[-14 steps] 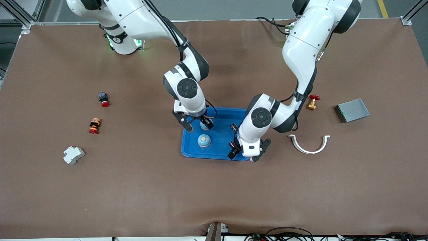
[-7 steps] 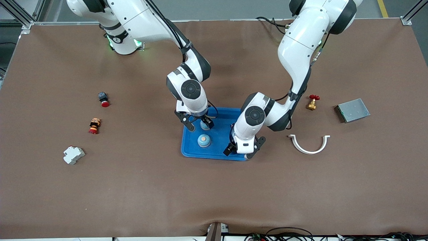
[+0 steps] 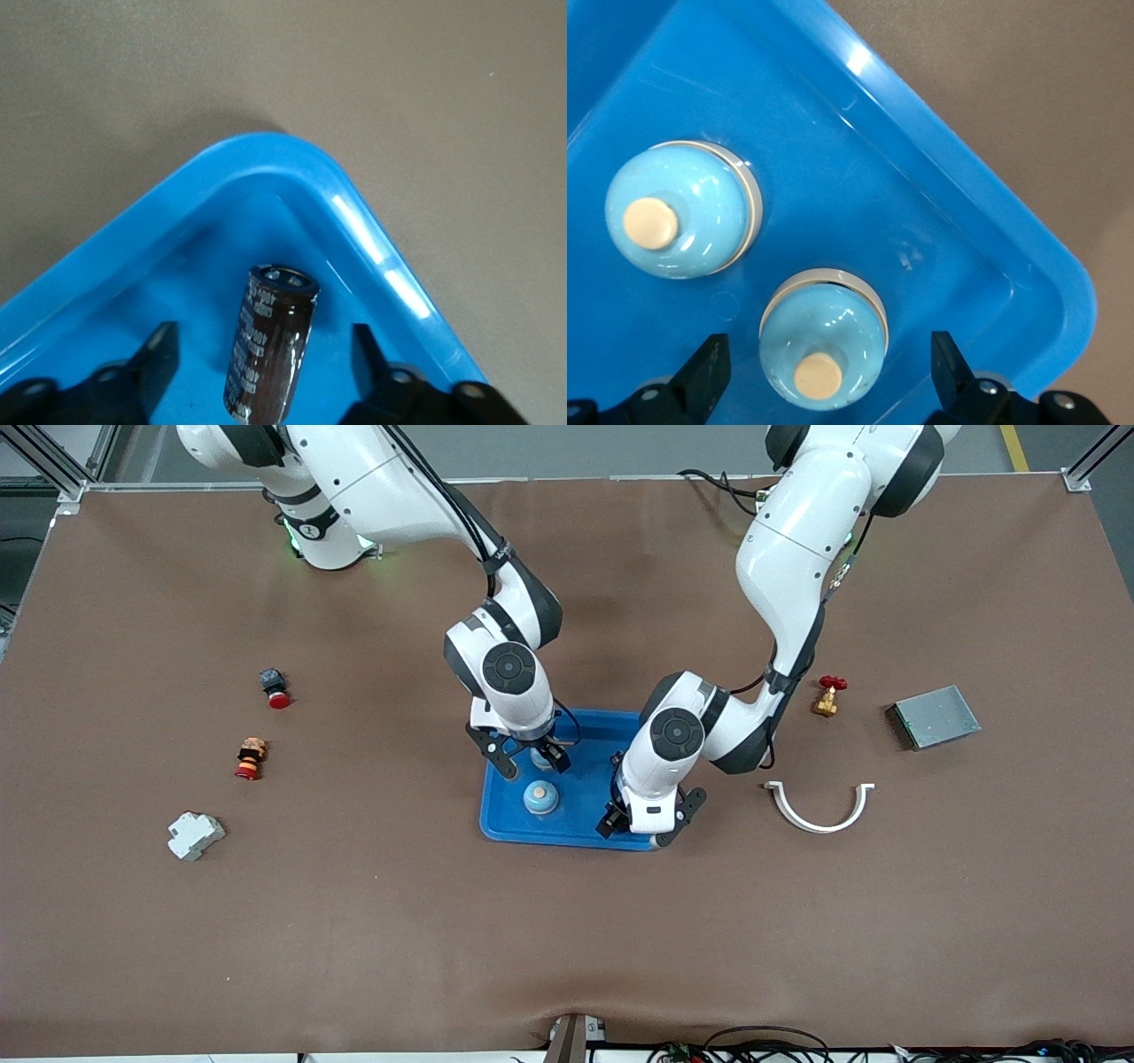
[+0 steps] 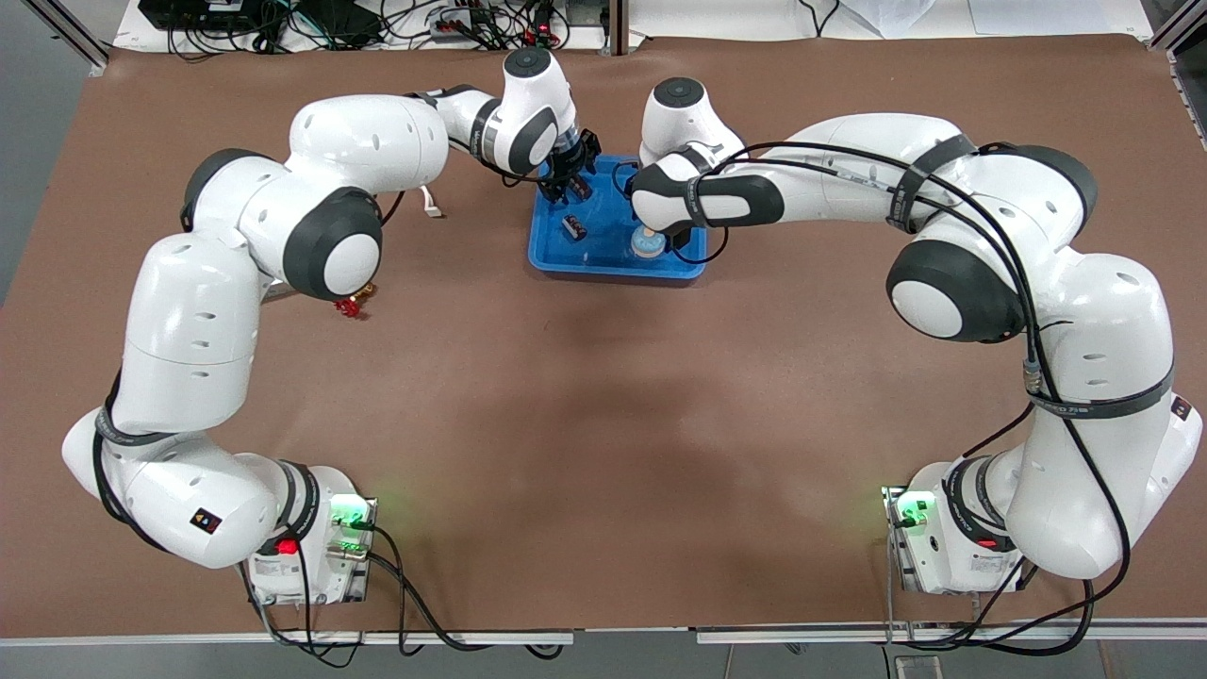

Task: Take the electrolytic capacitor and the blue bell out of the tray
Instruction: 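Lift the capacitor with the left gripper while the right gripper lifts the bell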

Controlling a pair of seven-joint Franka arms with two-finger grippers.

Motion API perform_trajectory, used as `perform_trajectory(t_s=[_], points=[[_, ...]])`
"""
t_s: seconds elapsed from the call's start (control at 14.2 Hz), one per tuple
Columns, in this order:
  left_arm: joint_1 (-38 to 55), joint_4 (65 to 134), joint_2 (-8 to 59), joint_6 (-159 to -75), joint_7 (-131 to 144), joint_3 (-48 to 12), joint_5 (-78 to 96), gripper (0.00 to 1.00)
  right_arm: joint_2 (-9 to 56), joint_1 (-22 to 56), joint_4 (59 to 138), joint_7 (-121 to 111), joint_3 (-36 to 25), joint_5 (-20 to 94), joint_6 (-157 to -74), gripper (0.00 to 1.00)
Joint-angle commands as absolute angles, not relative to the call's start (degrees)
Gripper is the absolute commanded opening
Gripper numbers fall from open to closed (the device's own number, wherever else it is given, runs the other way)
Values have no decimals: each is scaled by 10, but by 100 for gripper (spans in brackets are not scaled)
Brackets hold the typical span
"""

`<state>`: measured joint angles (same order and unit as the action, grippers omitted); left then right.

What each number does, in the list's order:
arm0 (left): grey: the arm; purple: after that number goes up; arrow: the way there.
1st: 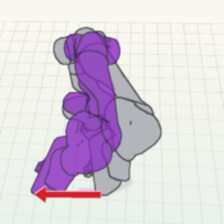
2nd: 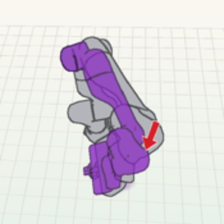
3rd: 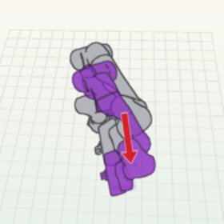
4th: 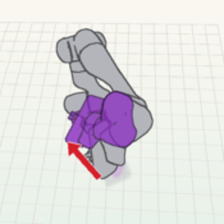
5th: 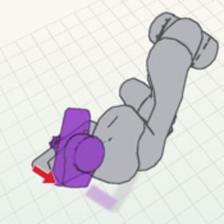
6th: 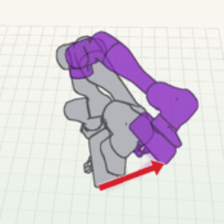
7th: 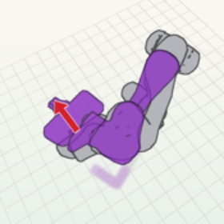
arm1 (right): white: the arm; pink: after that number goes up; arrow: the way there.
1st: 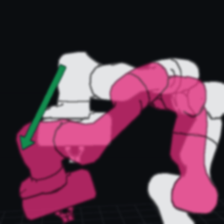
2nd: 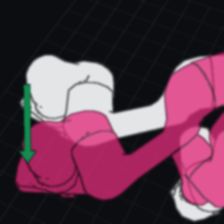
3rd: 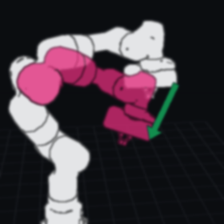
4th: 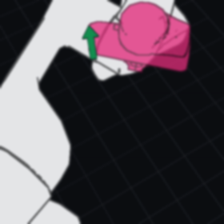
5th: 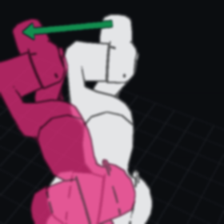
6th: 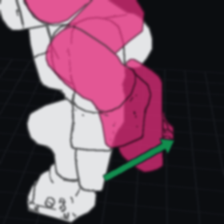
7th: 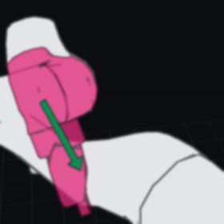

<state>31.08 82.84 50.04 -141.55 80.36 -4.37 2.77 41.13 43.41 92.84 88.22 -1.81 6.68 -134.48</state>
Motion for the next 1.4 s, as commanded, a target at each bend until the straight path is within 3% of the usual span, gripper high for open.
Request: perform_trajectory(t_s=[0.0,0.21,0.35,0.49,0.7,0.91,1.12,1.33], points=[[316,822,499,-1417,810,-37,32,30,431,440,905,897,-24,52,-1343,100],[317,820,498,-1417,846,-33,33,6,432,442,905,898,-24,50,-1343,96],[317,818,497,-1417,862,-32,32,3,432,444,905,905,-24,49,-1343,72],[316,818,491,-1416,865,-32,32,0,432,446,904,907,-24,50,-1344,0],[314,818,475,-1404,865,-32,32,0,430,446,899,923,-24,50,-1342,0],[308,817,441,-1324,856,-32,29,0,421,438,874,921,-22,54,-1322,0],[294,820,403,-1269,811,-33,30,0,411,420,839,914,-21,61,-1263,0],[265,825,353,-1178,732,-34,31,0,360,393,846,854,-19,61,-1189,0]])
